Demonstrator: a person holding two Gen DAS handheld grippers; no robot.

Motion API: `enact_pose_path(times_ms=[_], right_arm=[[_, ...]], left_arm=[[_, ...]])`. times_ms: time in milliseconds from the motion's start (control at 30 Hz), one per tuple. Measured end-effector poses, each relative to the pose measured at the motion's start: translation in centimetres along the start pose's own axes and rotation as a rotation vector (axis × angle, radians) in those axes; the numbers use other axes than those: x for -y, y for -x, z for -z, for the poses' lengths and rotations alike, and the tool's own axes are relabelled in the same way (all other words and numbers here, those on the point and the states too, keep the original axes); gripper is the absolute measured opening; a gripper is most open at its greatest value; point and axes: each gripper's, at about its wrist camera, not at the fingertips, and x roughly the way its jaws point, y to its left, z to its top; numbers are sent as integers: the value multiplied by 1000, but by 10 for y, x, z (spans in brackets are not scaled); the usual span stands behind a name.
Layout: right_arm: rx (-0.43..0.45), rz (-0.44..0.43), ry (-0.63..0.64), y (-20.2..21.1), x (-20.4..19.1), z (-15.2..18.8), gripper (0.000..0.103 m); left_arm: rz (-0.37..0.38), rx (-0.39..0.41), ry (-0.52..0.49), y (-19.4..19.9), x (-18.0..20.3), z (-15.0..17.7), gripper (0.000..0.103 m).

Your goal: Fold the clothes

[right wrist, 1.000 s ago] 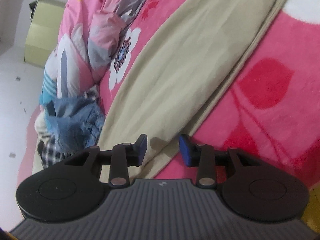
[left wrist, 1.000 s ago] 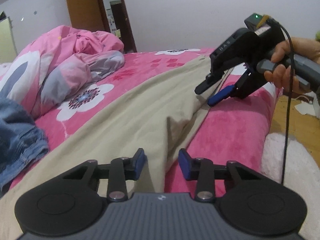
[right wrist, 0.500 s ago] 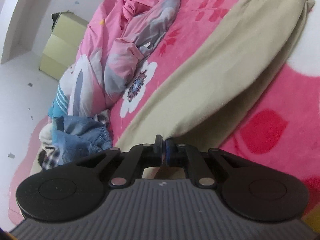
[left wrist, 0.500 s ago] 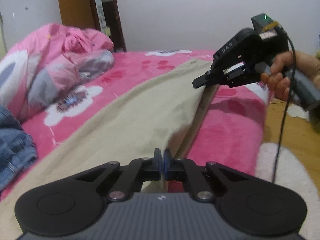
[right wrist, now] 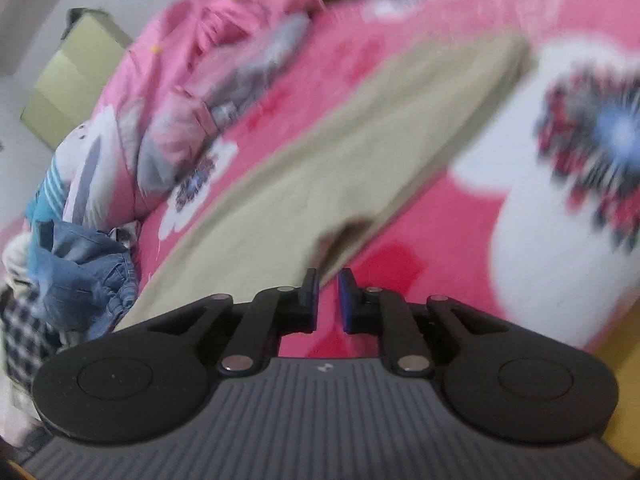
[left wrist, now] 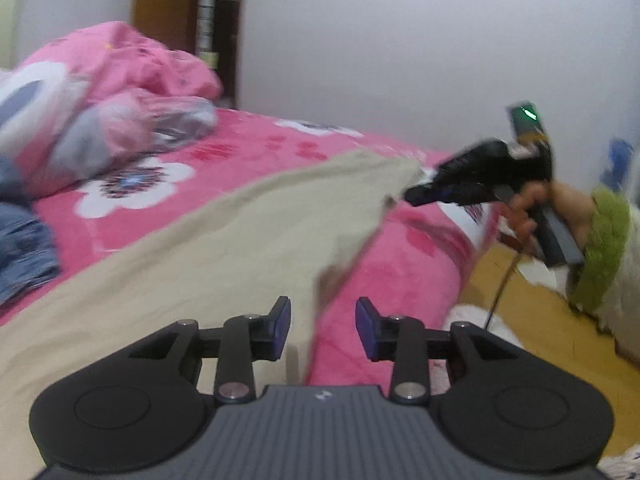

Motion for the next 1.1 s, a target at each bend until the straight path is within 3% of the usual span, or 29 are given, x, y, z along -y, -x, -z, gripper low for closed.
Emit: enact_pose_path(times_ms=[133, 233, 300, 367, 400, 433, 500, 667, 767, 900, 967, 1067, 1100], right_arm=[[39, 13, 201, 11, -37, 1, 11], [-17, -77, 549, -27, -102, 26, 9], [-84, -97, 679, -53, -124, 40, 9], [-126, -77, 750, -67, -119, 44, 8], [-142, -15, 771, -71, -103, 43, 8], [-144, 38, 756, -72, -82, 39, 6], [-89, 44, 609, -54, -29, 18, 5], [48, 320, 349, -9, 74, -35, 3], [116, 370, 356, 1, 78, -55, 7], [112, 214, 401, -32, 58, -78, 7], [48, 181, 434, -58, 59, -84, 5], [-20, 332, 432, -86, 93, -100, 3], [14, 361, 351, -79, 113, -113, 1]], left_arm=[[-153, -47, 83, 7, -30, 5, 37], [-272, -102, 145, 3, -56, 14, 37], [-352, -139, 187, 1, -74, 20, 37], [-391, -154, 230, 1, -89, 30, 38], [-390, -142, 253, 3, -96, 35, 45], [-387, -132, 272, 5, -101, 40, 49], [-372, -115, 293, 8, -107, 44, 48], [-335, -76, 341, 16, -119, 56, 47], [-337, -71, 334, 16, -116, 57, 47], [-338, -66, 330, 15, -113, 58, 47], [-337, -70, 329, 15, -113, 58, 47], [-328, -69, 325, 16, -114, 58, 47], [-326, -70, 322, 16, -115, 58, 47]])
